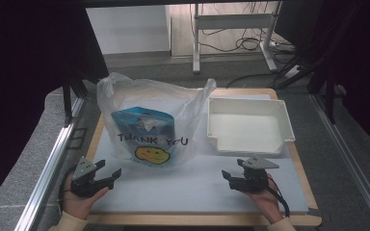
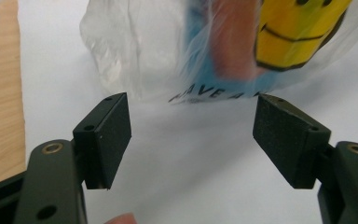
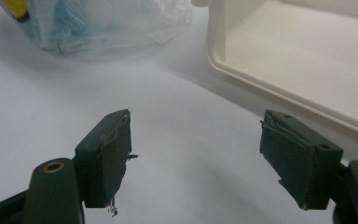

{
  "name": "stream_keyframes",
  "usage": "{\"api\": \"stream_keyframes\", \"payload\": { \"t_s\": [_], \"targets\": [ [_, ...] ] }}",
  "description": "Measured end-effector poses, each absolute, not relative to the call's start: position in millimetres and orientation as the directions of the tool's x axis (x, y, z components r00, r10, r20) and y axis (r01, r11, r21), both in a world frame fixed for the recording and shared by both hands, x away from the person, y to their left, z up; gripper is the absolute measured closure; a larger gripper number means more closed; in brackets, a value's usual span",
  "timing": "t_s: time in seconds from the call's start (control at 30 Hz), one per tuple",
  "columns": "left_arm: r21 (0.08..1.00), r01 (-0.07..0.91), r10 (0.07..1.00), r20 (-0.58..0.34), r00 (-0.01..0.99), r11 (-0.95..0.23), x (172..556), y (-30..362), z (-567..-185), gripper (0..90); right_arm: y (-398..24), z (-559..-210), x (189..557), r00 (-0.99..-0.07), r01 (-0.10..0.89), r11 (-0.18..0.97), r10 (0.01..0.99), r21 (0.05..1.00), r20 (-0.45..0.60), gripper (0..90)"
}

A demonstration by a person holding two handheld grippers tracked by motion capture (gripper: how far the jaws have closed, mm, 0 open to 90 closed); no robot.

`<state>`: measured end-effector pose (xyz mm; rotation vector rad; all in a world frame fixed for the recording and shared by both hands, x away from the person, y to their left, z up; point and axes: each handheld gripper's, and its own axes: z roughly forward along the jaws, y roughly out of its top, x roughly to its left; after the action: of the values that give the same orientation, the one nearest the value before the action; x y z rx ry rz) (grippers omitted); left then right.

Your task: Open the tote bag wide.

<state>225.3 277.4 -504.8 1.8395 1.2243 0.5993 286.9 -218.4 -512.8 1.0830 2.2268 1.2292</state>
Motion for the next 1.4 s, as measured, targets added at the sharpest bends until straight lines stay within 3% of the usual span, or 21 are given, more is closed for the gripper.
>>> {"api": "stream_keyframes", "payload": {
  "t_s": [0.33,0.53,1.4],
  "targets": [
    [0.859,0.475,0.899,-0.042,0.436,-0.19,226,273,-483,30.4,-222,-511,282,-0.629,0.459,0.296,0.774,0.837,0.072,25.5],
    [0.846,0.505,0.896,-0.079,0.437,-0.171,230,276,-478,30.4,-221,-513,282,-0.621,0.457,0.314,0.783,0.832,0.045,25.6],
    [0.909,0.392,0.877,-0.068,0.476,-0.142,259,292,-400,29.5,-217,-519,282,-0.585,0.48,0.347,0.811,0.806,0.0,25.6]
  ]
}}
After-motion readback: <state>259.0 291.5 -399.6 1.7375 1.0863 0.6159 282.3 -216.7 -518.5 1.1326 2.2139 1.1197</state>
